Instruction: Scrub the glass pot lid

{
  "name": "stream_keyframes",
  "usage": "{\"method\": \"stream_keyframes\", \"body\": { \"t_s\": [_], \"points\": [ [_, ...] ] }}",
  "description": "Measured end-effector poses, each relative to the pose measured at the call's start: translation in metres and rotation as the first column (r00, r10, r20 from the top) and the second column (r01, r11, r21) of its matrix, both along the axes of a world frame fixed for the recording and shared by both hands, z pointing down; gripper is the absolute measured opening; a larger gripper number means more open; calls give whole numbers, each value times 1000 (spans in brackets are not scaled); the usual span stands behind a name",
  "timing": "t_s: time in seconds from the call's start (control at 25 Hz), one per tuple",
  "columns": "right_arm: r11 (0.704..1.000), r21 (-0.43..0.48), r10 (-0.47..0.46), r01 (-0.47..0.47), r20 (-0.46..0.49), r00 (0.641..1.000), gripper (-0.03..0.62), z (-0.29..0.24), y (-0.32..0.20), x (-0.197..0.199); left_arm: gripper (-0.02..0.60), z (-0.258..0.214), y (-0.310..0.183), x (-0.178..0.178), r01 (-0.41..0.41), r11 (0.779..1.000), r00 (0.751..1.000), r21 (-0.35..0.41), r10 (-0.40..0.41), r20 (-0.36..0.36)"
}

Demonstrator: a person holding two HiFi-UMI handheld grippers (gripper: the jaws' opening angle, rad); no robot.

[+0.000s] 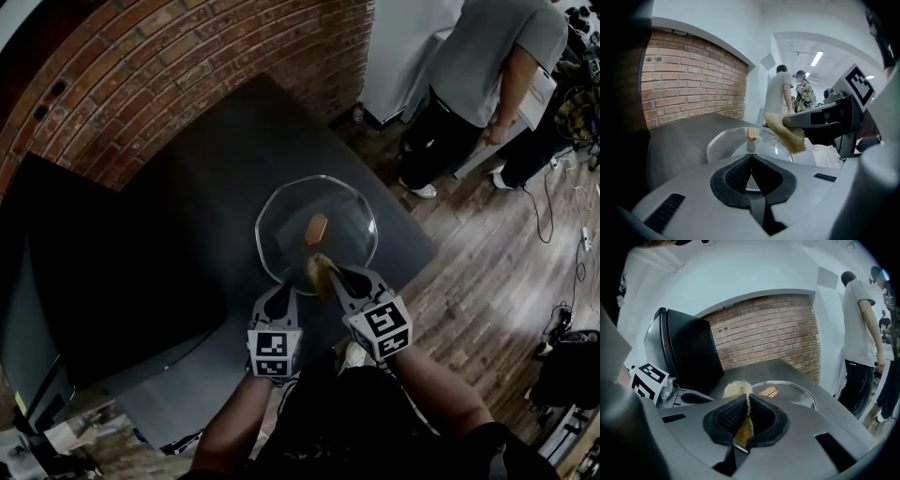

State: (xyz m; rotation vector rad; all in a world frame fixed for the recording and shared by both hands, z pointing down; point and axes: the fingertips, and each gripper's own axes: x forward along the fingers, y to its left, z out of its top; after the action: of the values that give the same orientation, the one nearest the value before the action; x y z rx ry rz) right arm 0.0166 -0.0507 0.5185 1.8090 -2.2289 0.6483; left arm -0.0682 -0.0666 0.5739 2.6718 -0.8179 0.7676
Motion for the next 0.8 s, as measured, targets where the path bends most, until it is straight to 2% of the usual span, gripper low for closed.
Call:
{"method": "stream_keyframes", "body": {
  "t_s": [0.4,0.64,0.8],
  "points": [
    [991,-134,-25,21,-30,999,25,59,-20,-17,34,50,-14,-4,10,998,997,-70,-4,76],
    [984,-175,-42,29,-74,996,25,78,-31,-30,32,70,-18,-6,9,994,996,-111,2,94],
    [978,-202,-67,44,-109,992,25,88,-38,-39,32,71,-19,-6,-5,994,996,-108,15,91]
  ]
}}
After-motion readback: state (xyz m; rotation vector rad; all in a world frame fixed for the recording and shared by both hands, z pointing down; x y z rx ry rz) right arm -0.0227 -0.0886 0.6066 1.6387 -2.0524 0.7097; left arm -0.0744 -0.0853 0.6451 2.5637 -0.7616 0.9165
